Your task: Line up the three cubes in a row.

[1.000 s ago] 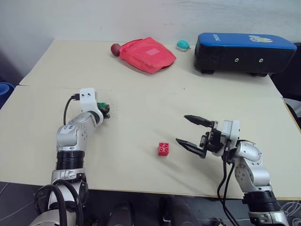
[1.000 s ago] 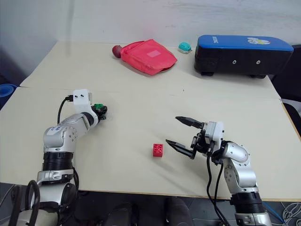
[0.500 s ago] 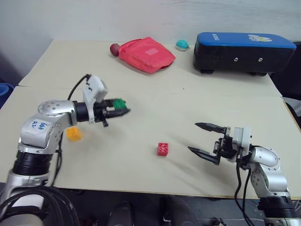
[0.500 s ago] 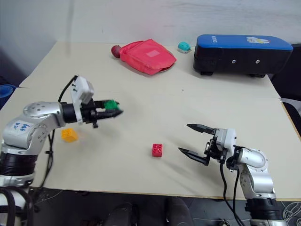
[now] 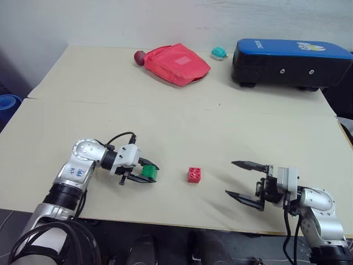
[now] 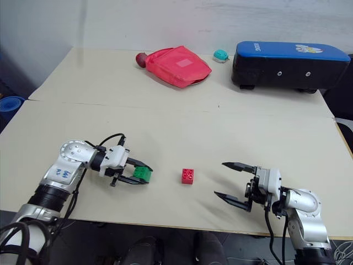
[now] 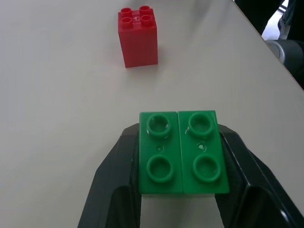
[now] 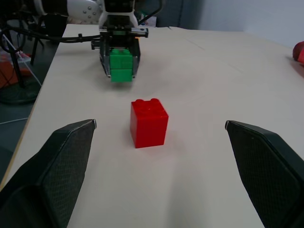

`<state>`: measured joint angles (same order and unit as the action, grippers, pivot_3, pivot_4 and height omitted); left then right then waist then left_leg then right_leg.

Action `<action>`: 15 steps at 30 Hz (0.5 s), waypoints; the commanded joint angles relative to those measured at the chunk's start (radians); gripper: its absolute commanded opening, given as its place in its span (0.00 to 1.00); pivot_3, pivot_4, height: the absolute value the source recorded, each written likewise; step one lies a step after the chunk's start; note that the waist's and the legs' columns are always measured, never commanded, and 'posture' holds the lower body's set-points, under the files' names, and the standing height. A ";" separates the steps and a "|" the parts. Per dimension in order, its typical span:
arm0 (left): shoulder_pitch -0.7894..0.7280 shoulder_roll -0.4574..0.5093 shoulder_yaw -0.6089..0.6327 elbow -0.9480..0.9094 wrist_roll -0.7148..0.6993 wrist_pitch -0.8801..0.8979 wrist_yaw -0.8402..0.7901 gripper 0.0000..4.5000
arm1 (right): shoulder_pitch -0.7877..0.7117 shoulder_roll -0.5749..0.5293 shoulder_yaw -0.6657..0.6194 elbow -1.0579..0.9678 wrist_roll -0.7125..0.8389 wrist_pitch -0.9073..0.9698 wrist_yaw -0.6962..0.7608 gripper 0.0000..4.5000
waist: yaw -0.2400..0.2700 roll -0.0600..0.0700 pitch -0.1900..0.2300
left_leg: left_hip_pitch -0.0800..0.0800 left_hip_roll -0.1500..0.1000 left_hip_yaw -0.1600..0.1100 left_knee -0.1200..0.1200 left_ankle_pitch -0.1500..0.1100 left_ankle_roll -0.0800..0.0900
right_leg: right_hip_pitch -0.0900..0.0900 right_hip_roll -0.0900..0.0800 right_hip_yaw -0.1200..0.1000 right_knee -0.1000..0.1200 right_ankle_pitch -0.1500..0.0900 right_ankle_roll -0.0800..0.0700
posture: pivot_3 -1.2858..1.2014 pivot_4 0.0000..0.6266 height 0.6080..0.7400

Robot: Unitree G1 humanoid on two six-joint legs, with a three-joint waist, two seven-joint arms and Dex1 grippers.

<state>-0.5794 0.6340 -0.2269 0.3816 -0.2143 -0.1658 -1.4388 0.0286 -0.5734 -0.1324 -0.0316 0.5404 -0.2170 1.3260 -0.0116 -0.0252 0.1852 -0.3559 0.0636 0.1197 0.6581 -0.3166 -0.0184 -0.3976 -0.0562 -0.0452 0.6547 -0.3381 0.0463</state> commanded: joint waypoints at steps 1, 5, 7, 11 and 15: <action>-0.052 -0.036 -0.019 0.052 0.053 -0.036 0.024 0.34 | 0.019 -0.015 -0.015 -0.050 0.016 -0.013 0.008 1.00 | 0.000 0.000 0.000 | 0.000 0.000 0.000 0.000 0.000 0.000 | 0.000 0.000 0.000 0.000 0.000 0.000 | 0.52 0.24 1.00; -0.080 -0.062 -0.038 0.086 0.099 -0.044 0.037 0.34 | 0.033 -0.014 -0.016 -0.071 0.014 -0.008 -0.007 1.00 | -0.001 0.000 0.000 | 0.000 0.000 0.000 0.001 0.000 0.000 | 0.000 0.000 0.000 0.001 0.000 0.000 | 0.52 0.24 1.00; -0.085 -0.082 -0.035 0.100 0.102 -0.027 0.047 0.34 | 0.037 -0.013 -0.015 -0.082 0.013 -0.003 -0.018 1.00 | 0.001 0.000 0.000 | 0.000 0.000 0.000 0.001 0.000 0.000 | 0.000 0.000 0.000 0.001 0.000 0.000 | 0.52 0.24 1.00; -0.076 -0.093 -0.041 0.085 0.105 -0.002 0.032 0.34 | 0.036 -0.011 -0.005 -0.115 0.010 0.018 -0.047 1.00 | 0.007 0.000 0.000 | 0.001 0.000 0.000 0.002 0.000 0.000 | 0.000 0.000 0.000 0.002 0.000 0.000 | 0.52 0.24 1.00; -0.045 -0.082 -0.053 0.022 0.100 0.058 0.013 0.34 | 0.033 -0.011 0.001 -0.127 0.008 0.029 -0.062 1.00 | 0.008 0.000 0.000 | 0.000 0.000 0.000 0.002 0.000 0.000 | 0.001 0.000 0.000 0.001 0.000 0.000 | 0.52 0.24 1.00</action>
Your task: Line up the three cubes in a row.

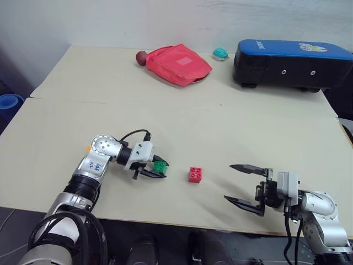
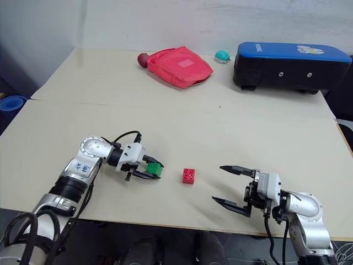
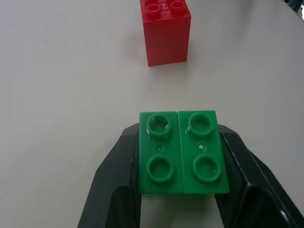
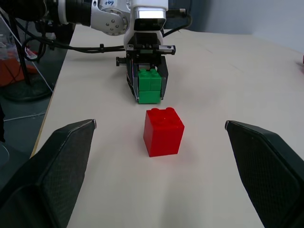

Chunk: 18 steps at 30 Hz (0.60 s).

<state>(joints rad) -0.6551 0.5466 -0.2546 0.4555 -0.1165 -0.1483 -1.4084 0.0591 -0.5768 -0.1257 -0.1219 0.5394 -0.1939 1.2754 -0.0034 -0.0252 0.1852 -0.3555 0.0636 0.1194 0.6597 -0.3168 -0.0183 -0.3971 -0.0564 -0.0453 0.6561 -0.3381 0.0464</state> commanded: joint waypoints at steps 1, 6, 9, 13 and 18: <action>0.039 0.008 -0.027 -0.065 0.002 0.058 -0.020 0.34 | -0.001 -0.007 -0.003 -0.038 0.008 0.009 -0.016 1.00 | 0.000 0.000 0.000 | 0.000 0.000 0.000 0.000 0.000 0.000 | 0.000 0.000 0.000 0.000 0.000 0.000 | 0.52 0.24 1.00; 0.074 0.016 -0.035 -0.112 0.016 0.093 -0.014 0.34 | -0.020 -0.001 0.013 -0.042 0.001 0.022 -0.034 1.00 | -0.002 0.000 0.000 | 0.000 0.000 0.000 0.000 0.000 0.000 | 0.000 0.000 0.000 0.000 0.000 0.000 | 0.52 0.24 1.00; 0.075 0.012 -0.037 -0.105 0.035 0.089 0.011 0.34 | -0.032 0.002 0.022 -0.040 -0.002 0.025 -0.040 1.00 | -0.001 0.000 0.000 | 0.001 0.000 0.000 0.000 0.000 0.000 | 0.000 0.000 0.000 0.000 0.000 0.000 | 0.52 0.24 1.00; 0.070 0.015 -0.042 -0.126 0.032 0.137 0.014 0.50 | -0.037 0.000 0.032 -0.043 0.000 0.028 -0.048 1.00 | 0.000 0.000 0.000 | 0.001 0.000 0.000 0.000 0.000 0.000 | 0.001 0.000 0.000 0.000 0.000 0.000 | 0.52 0.24 1.00; 0.067 0.010 -0.005 -0.170 0.012 0.116 0.059 0.81 | -0.036 -0.001 0.039 -0.049 0.003 0.032 -0.054 1.00 | 0.000 0.000 0.000 | 0.000 0.000 0.000 0.000 0.000 0.000 | 0.001 0.000 0.000 0.000 0.000 0.000 | 0.52 0.24 1.00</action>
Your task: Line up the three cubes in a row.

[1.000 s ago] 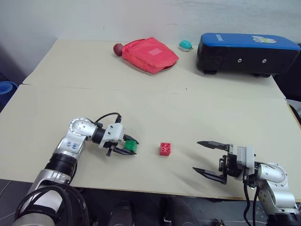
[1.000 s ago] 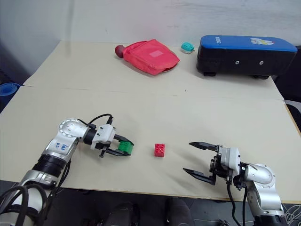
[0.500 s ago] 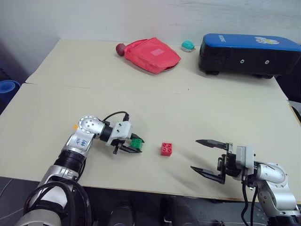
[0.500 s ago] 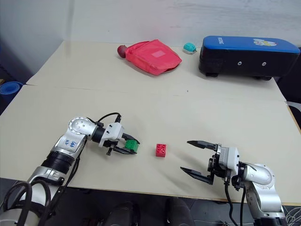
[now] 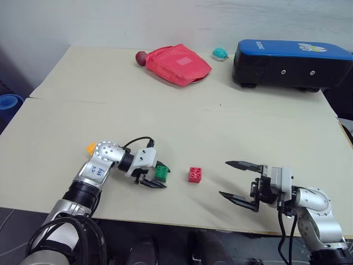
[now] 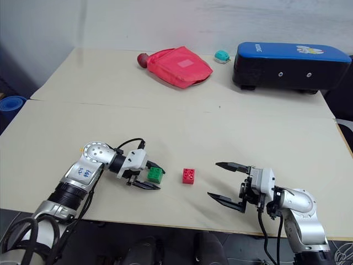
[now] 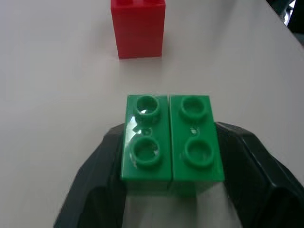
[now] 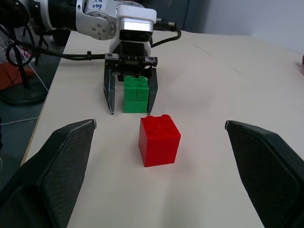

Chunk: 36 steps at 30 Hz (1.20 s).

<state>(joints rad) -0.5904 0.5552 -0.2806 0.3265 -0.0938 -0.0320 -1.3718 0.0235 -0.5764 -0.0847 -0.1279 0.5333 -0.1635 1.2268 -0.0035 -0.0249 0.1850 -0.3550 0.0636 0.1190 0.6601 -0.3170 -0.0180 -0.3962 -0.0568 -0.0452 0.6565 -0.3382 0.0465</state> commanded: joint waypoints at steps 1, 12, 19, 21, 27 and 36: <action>0.003 0.003 0.029 -0.051 -0.017 -0.001 0.029 0.89 | -0.001 0.000 -0.001 -0.043 0.009 0.003 -0.006 1.00 | 0.000 0.000 0.000 | 0.000 0.000 0.000 0.000 0.000 0.000 | 0.000 0.000 0.000 0.000 0.000 0.000 | 0.52 0.24 1.00; 0.095 0.129 0.290 -0.423 -0.178 0.087 0.162 0.94 | -0.062 0.016 0.031 -0.002 0.022 0.031 0.029 1.00 | -0.016 0.000 0.000 | 0.000 0.001 -0.001 0.000 0.000 0.000 | 0.000 0.000 0.000 0.000 0.000 0.000 | 0.52 0.24 1.00; 0.558 0.178 0.853 -0.594 -0.356 0.310 0.354 0.97 | -0.106 0.052 0.054 -0.008 0.047 0.038 0.050 1.00 | -0.046 0.000 0.000 | 0.002 0.001 0.000 -0.007 0.001 -0.002 | -0.001 -0.001 0.001 0.000 -0.001 -0.001 | 0.52 0.24 1.00; 0.673 0.156 0.965 -0.587 -0.359 0.295 0.393 0.97 | -0.114 0.064 0.054 -0.006 0.045 0.028 0.047 1.00 | -0.049 0.000 0.000 | 0.002 0.001 -0.001 -0.008 0.000 0.000 | -0.001 -0.001 0.000 -0.001 -0.001 -0.001 | 0.52 0.24 1.00; 0.963 -0.010 1.261 -0.518 -0.440 0.275 0.502 0.97 | -0.119 0.072 0.061 0.007 0.035 0.020 0.054 1.00 | -0.036 -0.002 0.000 | 0.002 0.000 -0.003 -0.008 -0.004 0.004 | 0.001 -0.004 -0.002 -0.003 -0.001 -0.001 | 0.52 0.24 1.00; 0.917 0.142 1.128 -0.333 -0.444 0.259 0.384 0.97 | -0.119 0.074 0.073 0.022 0.010 -0.020 0.074 1.00 | -0.009 -0.005 -0.002 | 0.002 0.000 -0.004 -0.009 -0.004 0.004 | 0.001 -0.006 -0.006 -0.003 -0.002 -0.004 | 0.52 0.24 1.00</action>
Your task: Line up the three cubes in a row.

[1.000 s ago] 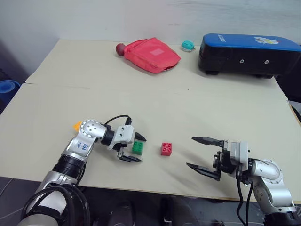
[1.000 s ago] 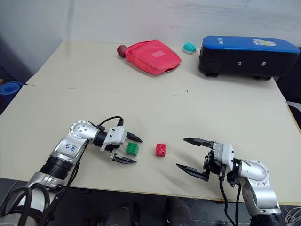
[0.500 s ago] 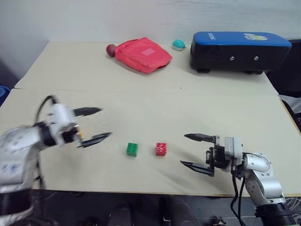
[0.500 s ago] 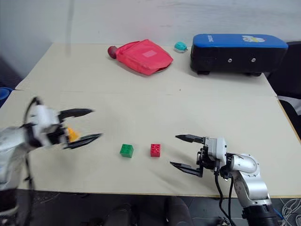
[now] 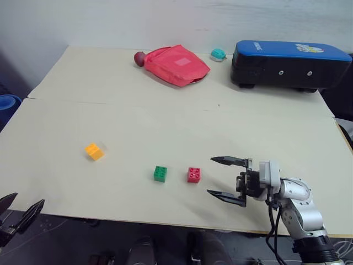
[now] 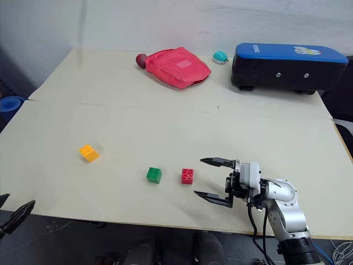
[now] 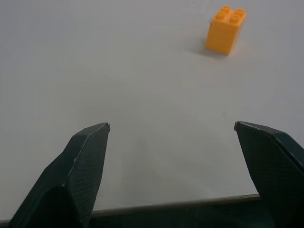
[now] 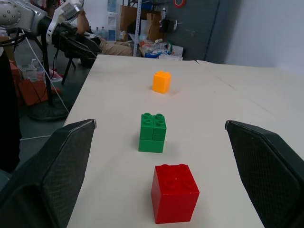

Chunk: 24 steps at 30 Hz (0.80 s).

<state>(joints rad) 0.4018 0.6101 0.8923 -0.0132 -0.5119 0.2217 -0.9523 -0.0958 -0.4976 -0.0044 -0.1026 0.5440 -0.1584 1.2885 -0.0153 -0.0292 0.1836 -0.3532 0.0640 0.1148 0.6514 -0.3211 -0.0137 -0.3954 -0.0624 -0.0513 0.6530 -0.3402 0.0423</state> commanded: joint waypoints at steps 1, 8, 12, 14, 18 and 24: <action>-0.128 0.128 -0.090 0.034 -0.021 0.013 -0.060 0.97 | 0.005 -0.008 -0.010 -0.001 -0.001 -0.028 0.017 1.00 | 0.005 0.000 0.000 | 0.000 0.000 0.000 0.000 0.000 -0.001 | 0.000 0.000 0.000 0.000 0.000 0.000 | 0.52 0.24 1.00; -0.477 0.265 -0.364 0.304 0.070 -0.033 -0.159 0.97 | 0.031 -0.025 -0.038 -0.013 -0.002 -0.041 0.008 1.00 | -0.021 0.002 0.000 | -0.001 0.000 0.003 -0.004 0.002 -0.004 | -0.002 0.000 -0.001 -0.001 0.000 -0.001 | 0.52 0.24 1.00; -0.644 0.271 -0.484 0.489 0.143 -0.106 -0.178 0.97 | 0.049 -0.009 -0.047 -0.068 0.025 -0.015 -0.047 1.00 | -0.031 0.002 0.000 | -0.002 0.001 0.005 -0.002 0.002 -0.005 | -0.004 0.002 -0.001 0.001 -0.001 0.000 | 0.52 0.24 1.00; -0.695 0.267 -0.523 0.553 0.163 -0.132 -0.189 0.97 | 0.050 0.010 -0.051 -0.116 0.061 0.028 -0.102 1.00 | -0.033 0.002 0.000 | -0.002 0.001 0.006 -0.002 0.002 -0.004 | -0.005 0.002 0.000 0.002 -0.001 0.000 | 0.52 0.24 1.00; -0.756 0.264 -0.587 0.640 0.201 -0.183 -0.221 0.97 | 0.050 0.021 -0.027 -0.222 0.081 0.074 -0.153 1.00 | -0.032 0.001 0.000 | -0.002 0.001 0.005 -0.001 0.002 -0.004 | -0.006 0.002 0.000 0.006 -0.001 0.000 | 0.52 0.24 1.00; -0.804 0.274 -0.610 0.758 0.223 -0.259 -0.248 0.64 | 0.043 0.016 -0.029 -0.252 0.070 0.088 -0.183 1.00 | -0.024 0.001 0.000 | -0.002 0.001 0.005 0.000 0.003 -0.004 | -0.007 0.002 0.000 0.006 -0.001 0.000 | 0.52 0.24 1.00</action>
<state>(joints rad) -0.3919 0.8644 0.2736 0.7236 -0.2900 -0.0086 -1.1838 -0.0518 -0.4759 -0.0245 -0.3129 0.6038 -0.0686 1.1131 -0.0390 -0.0281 0.1835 -0.3557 0.0648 0.1203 0.6511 -0.3185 -0.0180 -0.4023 -0.0607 -0.0509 0.6589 -0.3407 0.0425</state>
